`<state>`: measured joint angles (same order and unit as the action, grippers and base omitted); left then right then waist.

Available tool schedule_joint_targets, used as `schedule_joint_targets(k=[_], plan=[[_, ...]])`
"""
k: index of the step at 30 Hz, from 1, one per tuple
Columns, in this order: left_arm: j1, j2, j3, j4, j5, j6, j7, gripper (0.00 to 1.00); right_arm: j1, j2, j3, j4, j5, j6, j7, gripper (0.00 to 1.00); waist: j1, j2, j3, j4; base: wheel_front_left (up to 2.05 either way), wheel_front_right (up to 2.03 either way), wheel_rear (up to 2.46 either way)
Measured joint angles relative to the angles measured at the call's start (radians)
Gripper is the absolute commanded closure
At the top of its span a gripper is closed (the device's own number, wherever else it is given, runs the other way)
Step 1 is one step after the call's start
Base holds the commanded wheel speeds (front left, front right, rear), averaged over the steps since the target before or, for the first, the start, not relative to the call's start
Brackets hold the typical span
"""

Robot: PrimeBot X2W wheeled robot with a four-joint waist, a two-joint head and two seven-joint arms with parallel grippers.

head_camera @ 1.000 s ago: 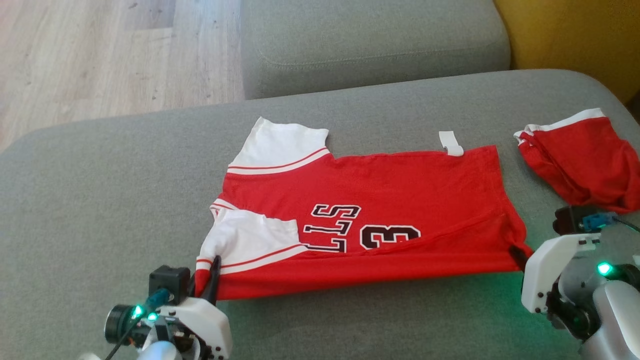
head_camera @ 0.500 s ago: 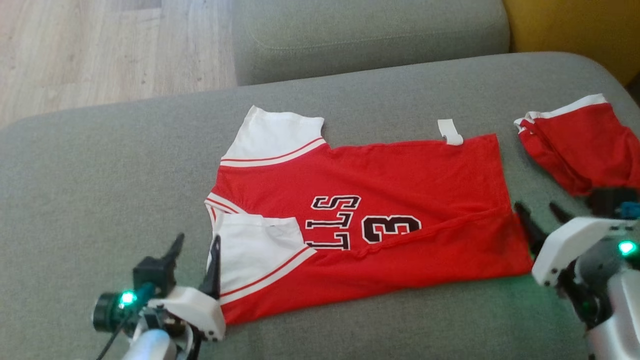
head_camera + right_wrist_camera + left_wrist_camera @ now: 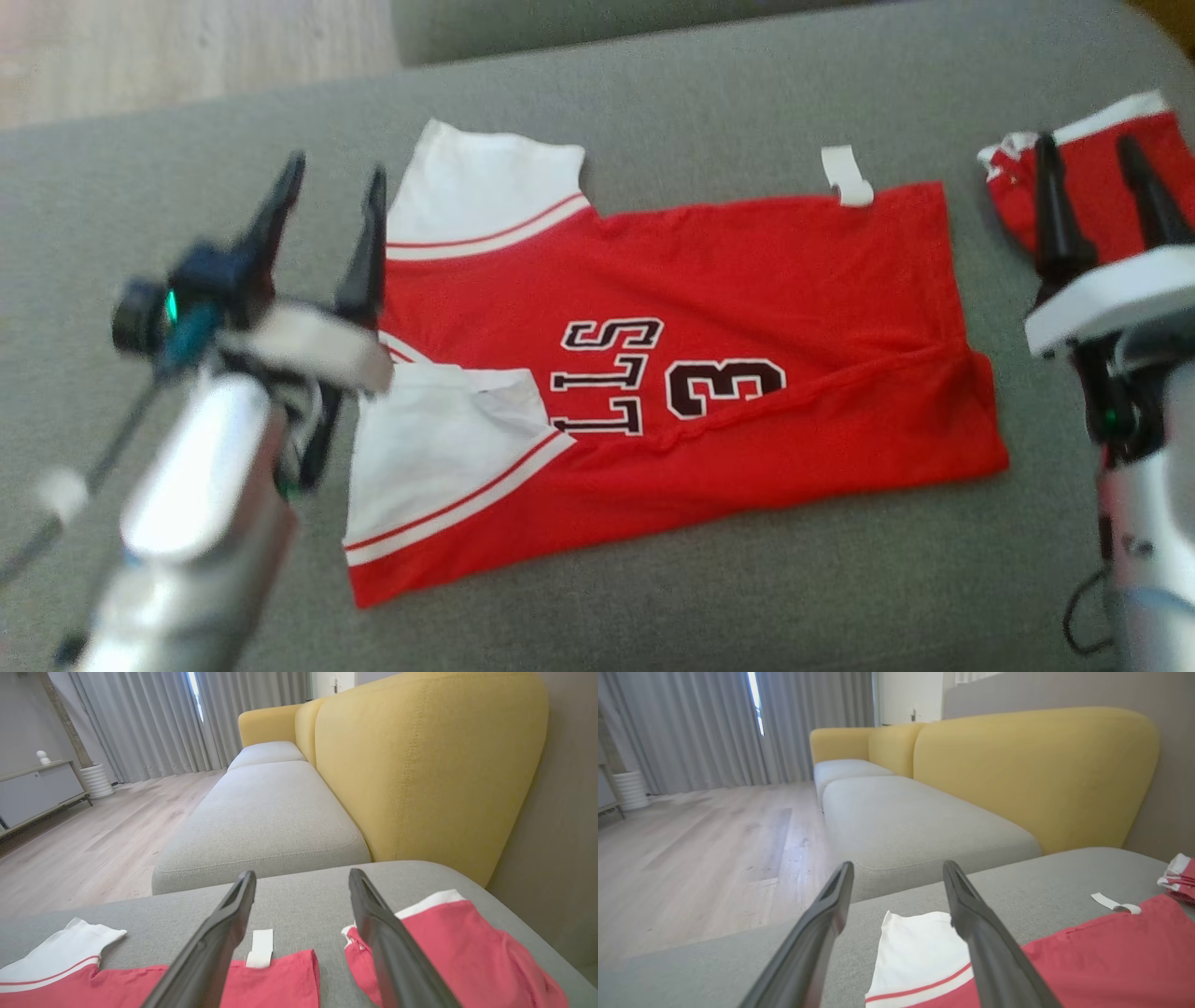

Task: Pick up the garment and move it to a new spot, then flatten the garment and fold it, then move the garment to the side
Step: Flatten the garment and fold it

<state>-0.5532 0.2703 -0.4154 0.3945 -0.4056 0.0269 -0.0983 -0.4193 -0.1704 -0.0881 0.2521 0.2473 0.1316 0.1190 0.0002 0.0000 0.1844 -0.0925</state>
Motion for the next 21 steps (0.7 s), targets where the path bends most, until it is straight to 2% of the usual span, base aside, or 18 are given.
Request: schedule_joint_targets(k=[3, 6, 10, 16, 21], plan=[[-0.133, 0.016, -0.021, 0.077, -0.003, -0.074, 0.093, 0.0, -0.055, 0.0, 0.023, 0.007, -0.005, 0.0, -0.013, 0.0, 0.0001, 0.0, 0.048, -0.015, 0.0, 0.0, 0.0], [-0.253, 0.035, -0.049, 0.175, -0.01, -0.124, 0.191, 0.0, -0.107, 0.0, 0.051, 0.022, -0.01, 0.0, -0.024, 0.0, 0.0002, 0.0, 0.095, -0.035, 0.0, 0.0, 0.0], [-0.369, 0.061, -0.092, 0.295, -0.011, -0.148, 0.282, 0.0, -0.159, 0.001, 0.081, 0.041, -0.01, 0.0, -0.045, 0.0, 0.0002, 0.0, 0.151, -0.067, 0.0, 0.0, 0.0], [-0.463, 0.083, -0.141, 0.414, -0.031, -0.152, 0.347, 0.0, -0.205, 0.003, 0.119, 0.063, 0.002, 0.0, -0.065, 0.0, 0.0, 0.0, 0.209, -0.108, 0.0, 0.0, 0.0], [-0.536, 0.115, -0.181, 0.478, -0.095, -0.159, 0.381, 0.0, -0.247, 0.003, 0.15, 0.08, 0.008, 0.0, -0.08, 0.0, 0.0, -0.0001, 0.265, -0.147, 0.0, 0.0, 0.0]])
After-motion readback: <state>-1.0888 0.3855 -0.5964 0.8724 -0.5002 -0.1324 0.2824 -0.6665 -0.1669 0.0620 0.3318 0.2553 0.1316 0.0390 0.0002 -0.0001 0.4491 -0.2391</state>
